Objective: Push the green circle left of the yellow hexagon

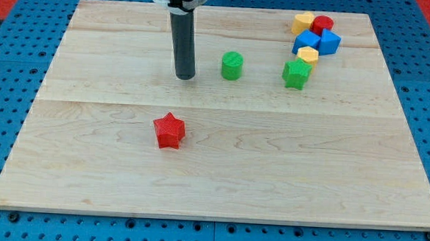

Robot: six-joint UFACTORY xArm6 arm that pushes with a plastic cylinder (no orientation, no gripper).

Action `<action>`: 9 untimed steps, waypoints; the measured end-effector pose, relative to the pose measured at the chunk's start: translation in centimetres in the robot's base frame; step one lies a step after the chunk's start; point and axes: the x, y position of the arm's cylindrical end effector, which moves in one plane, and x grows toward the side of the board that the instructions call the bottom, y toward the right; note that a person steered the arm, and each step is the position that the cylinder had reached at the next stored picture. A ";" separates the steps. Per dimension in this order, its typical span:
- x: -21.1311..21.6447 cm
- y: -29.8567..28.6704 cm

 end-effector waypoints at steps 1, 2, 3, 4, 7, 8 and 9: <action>0.0 -0.4; -0.3 -0.5; -0.4 -0.7; -0.5 -1.0; -2.6 13.7; 2.3 6.7; 6.5 -3.0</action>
